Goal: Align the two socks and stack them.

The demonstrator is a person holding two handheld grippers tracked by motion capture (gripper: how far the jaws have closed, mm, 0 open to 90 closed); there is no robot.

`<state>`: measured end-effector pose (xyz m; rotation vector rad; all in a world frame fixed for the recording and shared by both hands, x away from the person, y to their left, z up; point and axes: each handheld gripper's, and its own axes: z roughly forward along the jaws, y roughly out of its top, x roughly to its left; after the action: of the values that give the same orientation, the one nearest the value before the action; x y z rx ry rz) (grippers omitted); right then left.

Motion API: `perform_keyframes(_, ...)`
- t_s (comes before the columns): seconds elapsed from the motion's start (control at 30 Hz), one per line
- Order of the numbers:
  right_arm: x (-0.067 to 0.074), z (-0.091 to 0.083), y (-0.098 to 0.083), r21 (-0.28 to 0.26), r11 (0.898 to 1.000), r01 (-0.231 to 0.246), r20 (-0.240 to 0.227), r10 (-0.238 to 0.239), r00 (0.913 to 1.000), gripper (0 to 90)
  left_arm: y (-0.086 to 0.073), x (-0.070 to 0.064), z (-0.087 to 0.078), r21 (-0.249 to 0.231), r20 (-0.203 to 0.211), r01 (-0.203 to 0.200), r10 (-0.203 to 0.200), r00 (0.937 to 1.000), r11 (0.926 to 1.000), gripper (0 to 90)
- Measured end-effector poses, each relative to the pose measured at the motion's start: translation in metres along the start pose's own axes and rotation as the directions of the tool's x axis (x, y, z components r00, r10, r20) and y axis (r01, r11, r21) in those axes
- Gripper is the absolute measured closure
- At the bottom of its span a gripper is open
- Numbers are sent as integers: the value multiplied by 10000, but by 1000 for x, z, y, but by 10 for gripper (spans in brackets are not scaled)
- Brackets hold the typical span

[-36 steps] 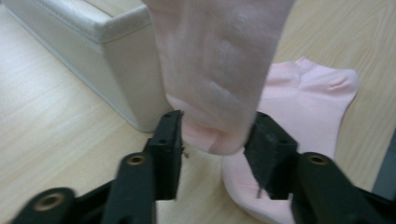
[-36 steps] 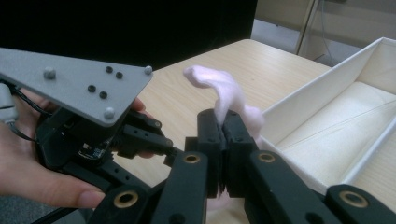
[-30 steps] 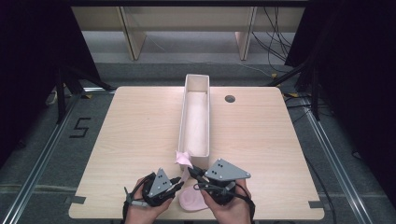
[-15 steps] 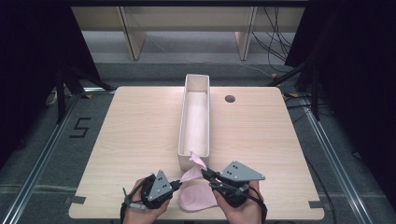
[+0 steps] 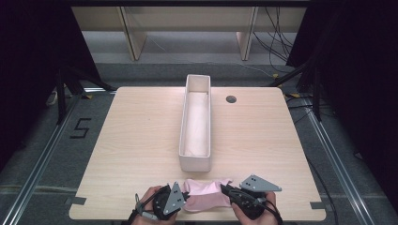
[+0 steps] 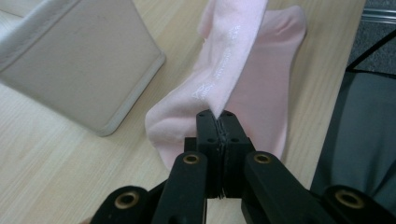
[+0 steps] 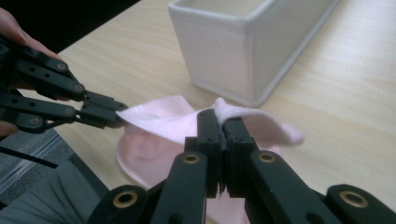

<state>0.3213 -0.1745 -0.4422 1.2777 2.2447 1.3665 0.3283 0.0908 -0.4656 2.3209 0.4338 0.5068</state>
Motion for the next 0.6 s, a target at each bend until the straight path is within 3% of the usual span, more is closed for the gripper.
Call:
perform_keyframes(0.07,-1,1,-2,54,10000,77,42,-77,10000,877,-1,-1,1,99,80,-49,48,10000,9999,881)
perform_keyframes(0.1,-1,1,-6,208,9997,-138,-14,139,9999,877,-2,-3,4,218,175,-91,87,9998,9997,879)
perform_keyframes(0.13,-4,3,-9,216,9997,144,105,-146,9998,876,-2,-3,4,380,222,-246,237,9995,9990,878)
perform_keyframes(0.23,-7,7,-17,487,9988,-50,-82,54,10000,863,-3,-7,8,633,489,-472,442,9978,9969,866)
perform_keyframes(0.27,-8,5,-18,657,9978,-40,142,31,9999,852,-4,-9,9,684,606,-382,341,9976,9969,860)
perform_keyframes(0.37,-13,5,-25,1053,9939,-331,241,307,9992,819,-6,-9,12,894,702,-492,430,9966,9948,843)
perform_keyframes(0.4,-13,4,-27,1121,9921,-555,283,526,9982,812,-7,-11,13,841,801,-353,285,9964,9958,840)
perform_keyframes(0.43,-16,4,-29,1345,9902,-386,251,355,9991,794,-7,-11,13,855,825,-337,266,9962,9958,835)
perform_keyframes(0.47,-17,3,-31,1608,9857,-506,419,444,9981,783,-7,-11,13,854,874,-317,242,9959,9958,827)
perform_keyframes(0.5,-16,2,-33,1530,9853,-756,410,701,9967,764,-7,-10,12,924,898,-369,285,9956,9950,816)
perform_keyframes(0.53,-20,0,-33,1761,9829,-530,524,444,9976,752,-8,-10,11,801,995,-271,191,9949,9964,807)
perform_keyframes(0.6,-23,-3,-34,1823,9813,-620,626,513,9967,733,-8,-8,5,703,1070,-75,0,9943,9975,781)
